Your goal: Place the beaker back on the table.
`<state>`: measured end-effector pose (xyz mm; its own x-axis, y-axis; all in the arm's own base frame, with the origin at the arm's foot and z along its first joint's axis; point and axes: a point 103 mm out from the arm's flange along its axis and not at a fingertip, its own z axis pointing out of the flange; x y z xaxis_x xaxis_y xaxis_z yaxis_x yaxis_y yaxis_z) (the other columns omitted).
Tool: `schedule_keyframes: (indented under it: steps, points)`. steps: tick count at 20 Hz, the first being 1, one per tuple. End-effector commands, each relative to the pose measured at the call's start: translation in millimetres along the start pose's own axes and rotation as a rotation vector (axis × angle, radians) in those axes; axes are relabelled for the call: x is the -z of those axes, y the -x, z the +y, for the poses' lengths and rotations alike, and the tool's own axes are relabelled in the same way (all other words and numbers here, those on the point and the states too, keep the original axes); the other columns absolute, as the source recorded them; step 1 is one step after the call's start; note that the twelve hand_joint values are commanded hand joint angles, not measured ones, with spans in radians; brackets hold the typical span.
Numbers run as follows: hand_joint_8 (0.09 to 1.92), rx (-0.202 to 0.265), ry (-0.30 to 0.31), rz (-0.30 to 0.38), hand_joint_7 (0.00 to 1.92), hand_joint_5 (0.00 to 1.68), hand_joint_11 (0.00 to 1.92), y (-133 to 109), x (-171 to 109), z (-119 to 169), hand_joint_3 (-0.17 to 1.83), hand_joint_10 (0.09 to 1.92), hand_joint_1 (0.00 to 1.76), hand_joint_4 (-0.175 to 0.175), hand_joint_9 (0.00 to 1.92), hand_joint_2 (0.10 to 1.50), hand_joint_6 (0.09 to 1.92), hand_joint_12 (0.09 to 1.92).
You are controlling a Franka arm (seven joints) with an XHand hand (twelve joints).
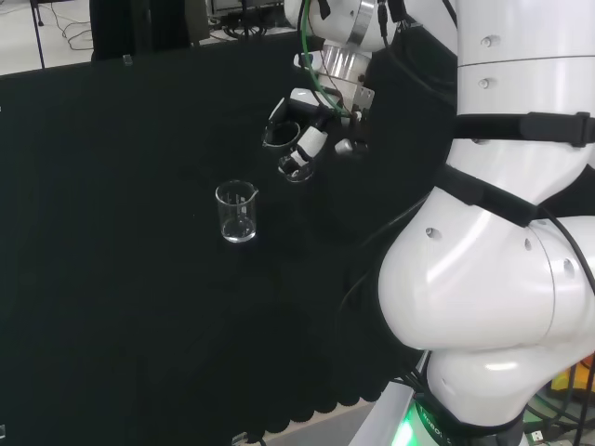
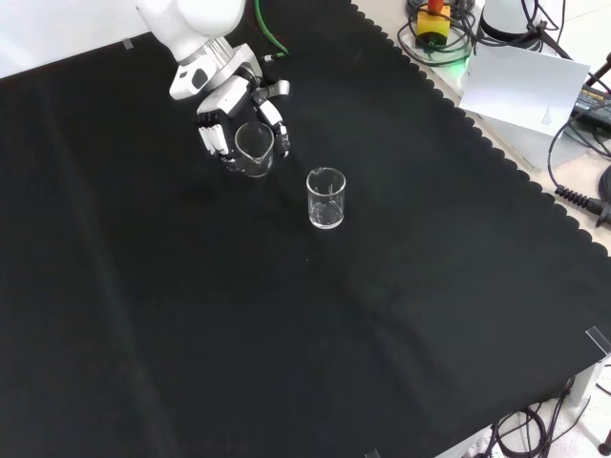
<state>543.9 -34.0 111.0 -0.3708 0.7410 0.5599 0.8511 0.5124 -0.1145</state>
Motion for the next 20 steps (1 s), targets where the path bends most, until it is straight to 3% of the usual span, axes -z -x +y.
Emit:
schedule_keyframes:
  steps: [1, 10, 20]
  points:
    - [0.58, 0.009, 0.021, 0.064, 1.41, 1.34, 1.15, 14, -7, 5, 0.89, 0.09, 1.45, -0.175, 1.69, 0.45, 0.61, 0.73]
    - [0.6, 0.012, 0.068, 0.103, 1.41, 1.33, 1.14, 30, -7, 11, 0.88, 0.09, 1.45, -0.175, 1.67, 0.45, 0.63, 0.75]
    - [0.61, 0.001, 0.102, 0.097, 1.41, 1.33, 1.12, 41, -14, 9, 0.87, 0.09, 1.45, -0.175, 1.66, 0.46, 0.65, 0.76]
